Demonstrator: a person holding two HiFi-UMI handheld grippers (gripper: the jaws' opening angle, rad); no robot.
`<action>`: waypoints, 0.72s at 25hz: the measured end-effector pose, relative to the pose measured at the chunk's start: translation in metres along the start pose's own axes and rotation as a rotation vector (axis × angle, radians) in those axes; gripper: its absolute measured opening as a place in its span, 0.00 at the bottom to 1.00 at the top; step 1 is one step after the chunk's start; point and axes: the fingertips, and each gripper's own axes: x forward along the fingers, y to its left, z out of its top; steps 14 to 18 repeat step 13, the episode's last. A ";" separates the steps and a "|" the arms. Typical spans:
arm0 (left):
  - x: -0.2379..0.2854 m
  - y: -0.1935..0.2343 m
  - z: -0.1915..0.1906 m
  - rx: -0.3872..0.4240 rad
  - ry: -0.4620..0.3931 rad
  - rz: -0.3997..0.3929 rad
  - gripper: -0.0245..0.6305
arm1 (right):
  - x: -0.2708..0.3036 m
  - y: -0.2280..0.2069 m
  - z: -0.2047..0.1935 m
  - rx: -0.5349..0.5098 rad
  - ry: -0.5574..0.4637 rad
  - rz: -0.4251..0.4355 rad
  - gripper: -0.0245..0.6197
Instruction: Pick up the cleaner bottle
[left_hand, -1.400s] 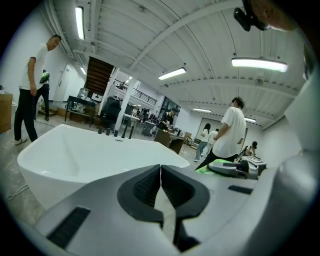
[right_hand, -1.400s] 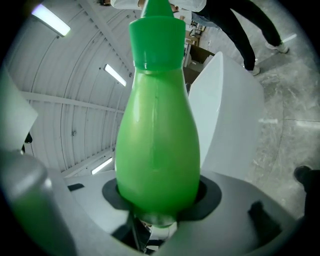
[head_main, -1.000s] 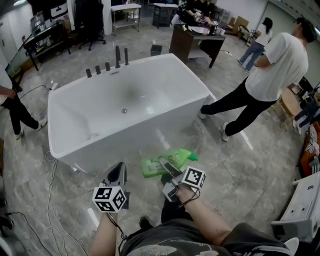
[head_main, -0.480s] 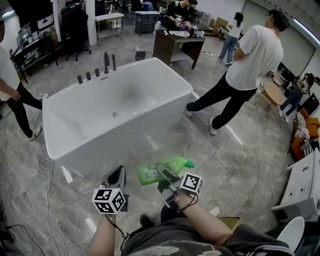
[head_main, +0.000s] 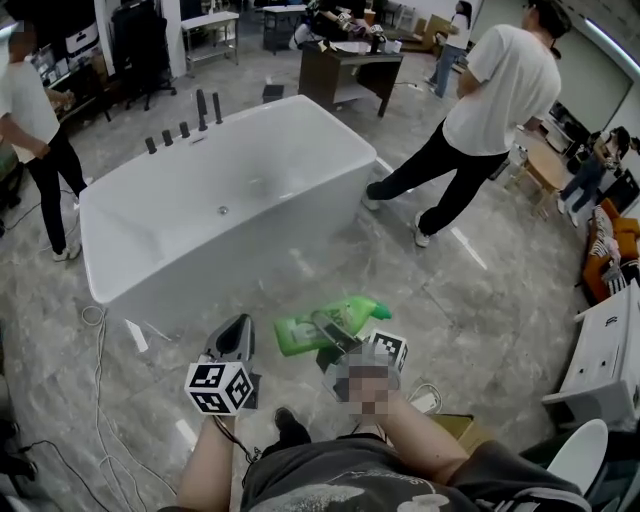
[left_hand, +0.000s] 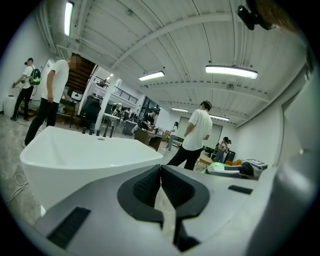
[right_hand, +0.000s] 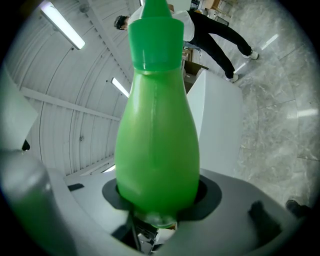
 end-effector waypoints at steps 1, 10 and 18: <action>-0.001 -0.006 -0.001 -0.004 -0.001 0.003 0.06 | -0.007 0.001 0.001 -0.001 0.006 0.001 0.35; -0.002 -0.081 -0.025 0.020 0.027 -0.006 0.06 | -0.072 0.000 0.016 0.011 0.014 0.017 0.35; -0.013 -0.097 -0.037 0.029 0.023 -0.014 0.06 | -0.091 -0.006 0.010 0.008 0.007 0.013 0.35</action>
